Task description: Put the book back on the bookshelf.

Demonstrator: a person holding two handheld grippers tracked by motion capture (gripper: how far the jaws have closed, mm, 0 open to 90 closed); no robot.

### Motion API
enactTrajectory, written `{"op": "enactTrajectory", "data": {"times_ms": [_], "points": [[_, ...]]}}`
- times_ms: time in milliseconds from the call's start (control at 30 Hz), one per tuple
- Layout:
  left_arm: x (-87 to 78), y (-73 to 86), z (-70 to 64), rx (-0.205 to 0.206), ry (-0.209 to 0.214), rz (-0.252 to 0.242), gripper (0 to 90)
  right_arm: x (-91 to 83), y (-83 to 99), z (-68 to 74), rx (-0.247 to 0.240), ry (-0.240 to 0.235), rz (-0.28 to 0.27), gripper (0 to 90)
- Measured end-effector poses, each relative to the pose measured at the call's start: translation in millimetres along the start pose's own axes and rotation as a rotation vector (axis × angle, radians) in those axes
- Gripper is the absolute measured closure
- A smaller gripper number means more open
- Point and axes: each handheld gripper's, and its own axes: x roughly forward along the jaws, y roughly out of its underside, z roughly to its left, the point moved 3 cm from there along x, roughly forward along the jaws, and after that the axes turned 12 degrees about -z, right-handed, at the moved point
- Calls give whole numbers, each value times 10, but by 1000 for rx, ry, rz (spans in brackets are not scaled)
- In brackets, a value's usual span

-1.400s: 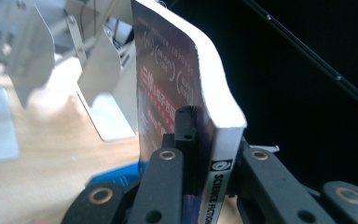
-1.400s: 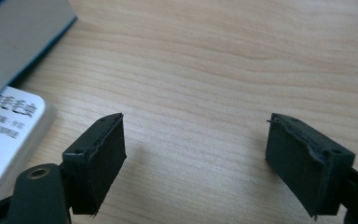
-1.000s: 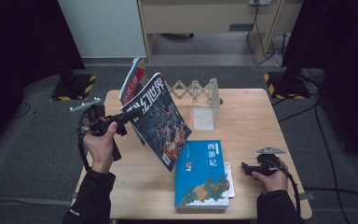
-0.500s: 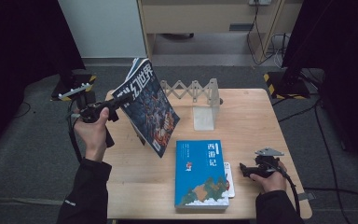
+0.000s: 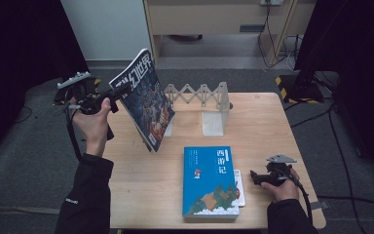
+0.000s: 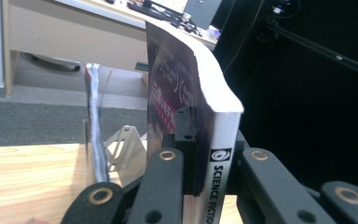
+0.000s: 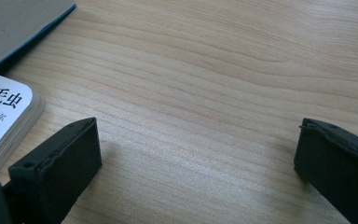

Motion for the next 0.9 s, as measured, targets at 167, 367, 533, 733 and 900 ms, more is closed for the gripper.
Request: {"op": "enactTrajectory", "data": {"times_ms": [167,367,533,733,900], "points": [[74,-22,45,33,-49,1,820,0,0,1,0,0,0,7],[230,19,75,62,-100,2,820,-1,0,0,0,-2,1,7],[364,103,119,61,-135,-1,820,-1,0,0,0,-2,2,7],[516,214,110,89,-164,11,820,-1,0,-1,-1,-2,1,7],[606,284,97,93,-173,25,820,-1,0,-1,-1,-2,2,7]]}}
